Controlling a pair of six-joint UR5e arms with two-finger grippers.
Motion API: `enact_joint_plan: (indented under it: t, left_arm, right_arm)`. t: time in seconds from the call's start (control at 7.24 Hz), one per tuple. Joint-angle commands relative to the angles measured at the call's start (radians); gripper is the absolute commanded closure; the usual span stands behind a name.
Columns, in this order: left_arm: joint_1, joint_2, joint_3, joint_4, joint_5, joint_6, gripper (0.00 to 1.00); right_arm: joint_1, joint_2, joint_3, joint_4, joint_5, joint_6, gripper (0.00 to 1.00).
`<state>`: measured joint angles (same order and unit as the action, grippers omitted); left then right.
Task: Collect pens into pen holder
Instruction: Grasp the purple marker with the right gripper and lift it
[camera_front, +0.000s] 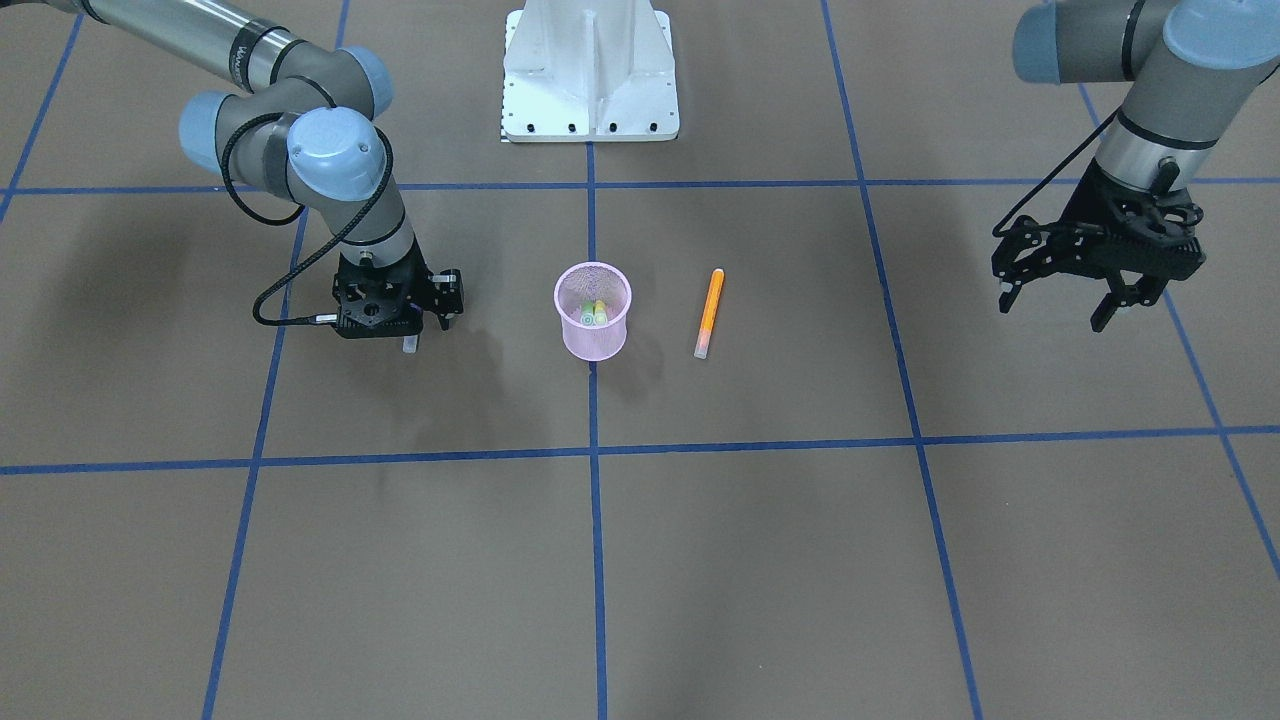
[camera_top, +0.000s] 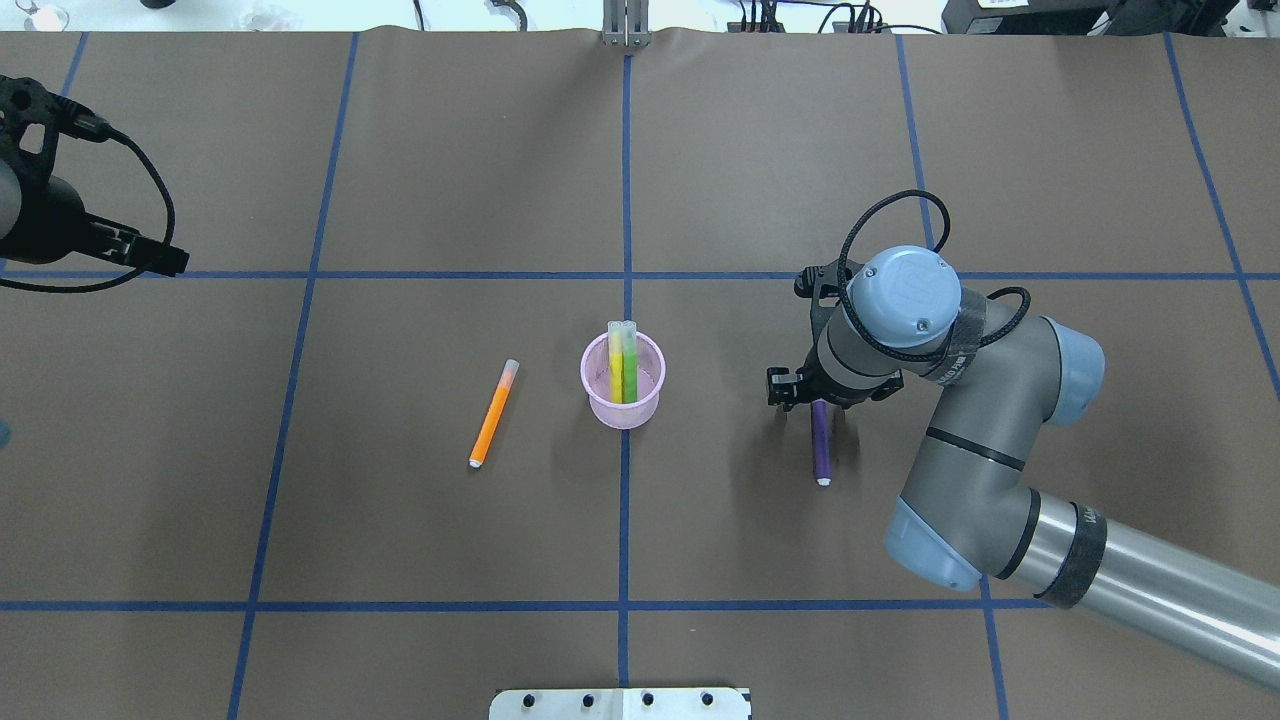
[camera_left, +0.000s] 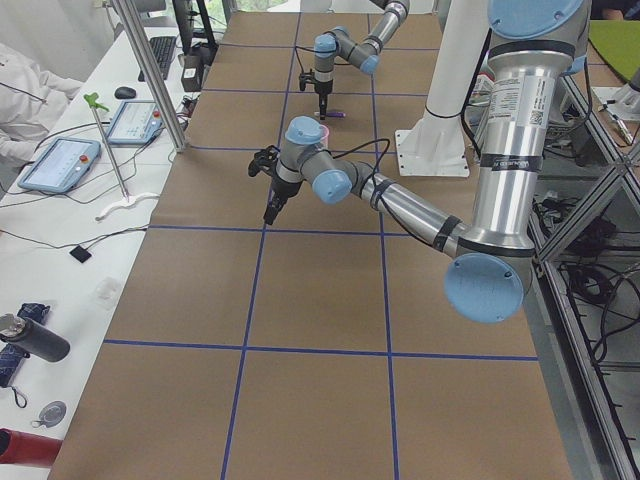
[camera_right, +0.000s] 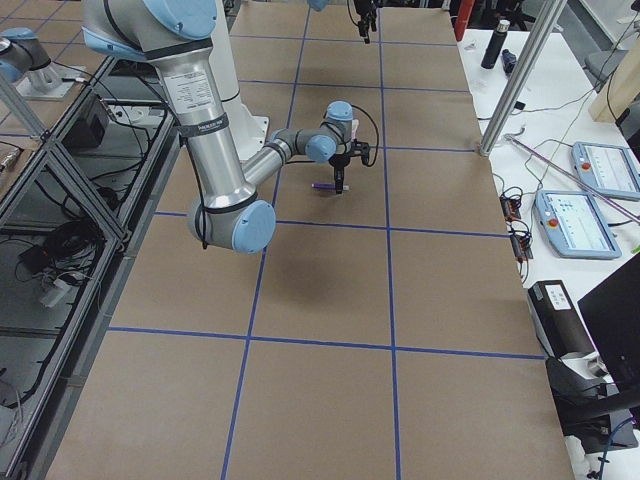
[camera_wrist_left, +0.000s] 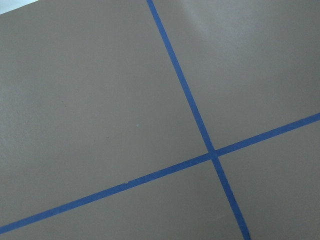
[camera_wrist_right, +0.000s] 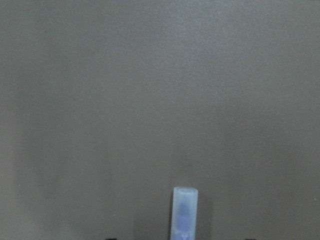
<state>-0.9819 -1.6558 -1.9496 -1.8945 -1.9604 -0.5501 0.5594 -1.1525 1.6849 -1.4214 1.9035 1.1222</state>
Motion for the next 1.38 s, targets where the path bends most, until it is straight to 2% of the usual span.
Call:
enact_joint_plan:
  t: [0.0,0.41,0.55,0.69,0.83,0.97,1.24]
  left_arm:
    - [0.0,-0.001,0.0,0.0,0.0,-0.001,0.0]
    - [0.0,-0.001,0.0,0.0,0.0,-0.001,0.0]
    - [-0.001,-0.001,0.0,0.0,0.0,-0.001,0.0]
    - [0.0,0.001,0.0,0.0,-0.002,-0.001,0.0]
    - [0.0,0.002,0.0,0.0,-0.002,-0.002,0.0]
    - [0.0,0.002,0.001,0.0,-0.002,-0.004,0.0]
    - [0.005,-0.002,0.014,0.002,-0.005,-0.005,0.0]
  right_arm:
    - [0.002,0.002,-0.001,-0.011,0.0,0.001,0.78]
    - [0.004,0.0,-0.001,-0.011,-0.003,0.002,0.8]
    - [0.008,0.0,0.005,-0.011,-0.004,0.002,0.93]
    - [0.029,0.0,0.024,-0.011,-0.004,0.001,1.0]
    - [0.049,0.002,0.05,-0.01,-0.007,-0.001,1.0]
    - [0.059,0.017,0.073,-0.007,-0.041,-0.001,1.0]
    - [0.054,0.083,0.085,0.001,-0.215,0.017,1.0]
